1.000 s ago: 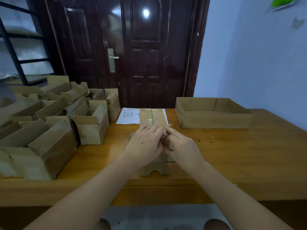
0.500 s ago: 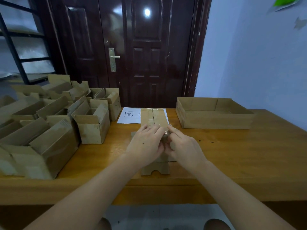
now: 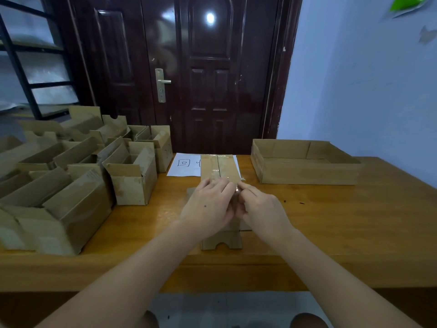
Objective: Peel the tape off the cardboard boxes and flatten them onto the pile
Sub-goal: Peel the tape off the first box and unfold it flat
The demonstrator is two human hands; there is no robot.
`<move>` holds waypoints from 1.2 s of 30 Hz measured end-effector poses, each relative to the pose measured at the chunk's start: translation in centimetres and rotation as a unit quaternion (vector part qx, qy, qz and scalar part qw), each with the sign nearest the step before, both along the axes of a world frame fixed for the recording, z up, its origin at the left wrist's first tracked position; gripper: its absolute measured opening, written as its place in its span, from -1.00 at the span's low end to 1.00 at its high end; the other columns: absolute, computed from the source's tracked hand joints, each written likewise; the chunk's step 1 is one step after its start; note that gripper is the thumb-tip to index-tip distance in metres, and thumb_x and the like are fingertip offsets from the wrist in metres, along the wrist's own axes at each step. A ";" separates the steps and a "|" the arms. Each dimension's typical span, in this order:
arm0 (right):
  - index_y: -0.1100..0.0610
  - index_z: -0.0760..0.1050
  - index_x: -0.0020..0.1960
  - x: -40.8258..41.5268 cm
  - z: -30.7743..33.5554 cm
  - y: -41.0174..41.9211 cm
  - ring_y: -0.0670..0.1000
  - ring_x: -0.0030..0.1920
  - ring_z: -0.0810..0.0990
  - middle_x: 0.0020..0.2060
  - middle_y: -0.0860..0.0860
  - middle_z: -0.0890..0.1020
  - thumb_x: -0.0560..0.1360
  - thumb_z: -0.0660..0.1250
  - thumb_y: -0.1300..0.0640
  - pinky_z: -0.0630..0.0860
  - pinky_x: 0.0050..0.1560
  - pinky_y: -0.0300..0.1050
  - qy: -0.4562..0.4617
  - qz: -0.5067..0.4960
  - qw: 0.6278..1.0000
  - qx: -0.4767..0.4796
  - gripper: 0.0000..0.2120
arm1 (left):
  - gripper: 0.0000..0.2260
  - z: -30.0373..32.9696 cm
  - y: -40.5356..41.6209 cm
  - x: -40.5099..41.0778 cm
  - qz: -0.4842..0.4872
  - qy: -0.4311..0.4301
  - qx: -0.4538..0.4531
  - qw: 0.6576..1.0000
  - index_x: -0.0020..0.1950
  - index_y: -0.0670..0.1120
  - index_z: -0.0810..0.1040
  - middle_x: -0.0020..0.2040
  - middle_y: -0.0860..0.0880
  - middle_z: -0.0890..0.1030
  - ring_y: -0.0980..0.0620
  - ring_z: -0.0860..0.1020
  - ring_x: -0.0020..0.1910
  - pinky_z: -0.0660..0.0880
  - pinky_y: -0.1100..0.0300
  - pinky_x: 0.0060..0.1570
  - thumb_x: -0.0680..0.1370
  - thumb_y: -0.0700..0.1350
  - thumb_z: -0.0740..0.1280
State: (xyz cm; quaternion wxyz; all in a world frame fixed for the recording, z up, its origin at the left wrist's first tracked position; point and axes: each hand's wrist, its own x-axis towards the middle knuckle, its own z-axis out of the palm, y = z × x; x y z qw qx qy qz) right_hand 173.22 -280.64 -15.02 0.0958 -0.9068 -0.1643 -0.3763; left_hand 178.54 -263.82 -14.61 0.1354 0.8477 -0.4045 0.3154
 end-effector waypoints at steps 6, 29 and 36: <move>0.22 0.62 -0.06 0.6 0.6 -0.6 -0.03 -0.27 0.68 -0.03 0.10 0.72 0.38 0.57 0.29 0.51 -0.21 -0.37 0.011 0.020 0.999 -0.028 -0.81 | -0.80 0.1 -0.1 -0.2 0.019 -0.011 0.004 1.000 0.16 -0.01 0.53 0.12 0.01 0.63 0.00 0.61 0.14 0.46 -0.06 0.37 0.58 -0.01 0.42; 0.12 0.56 -0.06 0.5 1.4 -2.5 -0.04 -0.16 0.66 -0.10 0.00 0.69 0.50 0.49 0.21 0.67 -0.12 -0.12 0.079 0.078 0.993 -0.029 -0.90 | -0.80 -0.5 -1.4 -0.8 -0.042 0.001 -0.084 0.996 0.05 -0.11 0.59 0.06 -0.06 0.63 -0.05 0.58 0.05 0.59 0.00 0.15 0.48 -0.18 0.52; 0.09 0.57 0.17 -0.1 2.0 -2.7 -0.08 0.07 0.65 0.07 -0.05 0.68 0.55 0.45 0.13 0.61 0.10 -0.27 0.143 0.080 0.985 0.062 -0.78 | -0.93 0.0 -0.6 -0.4 -0.058 0.024 -0.085 0.994 -0.01 -0.05 0.66 0.05 0.01 0.66 0.01 0.59 0.07 0.42 0.17 0.15 0.53 -0.15 0.49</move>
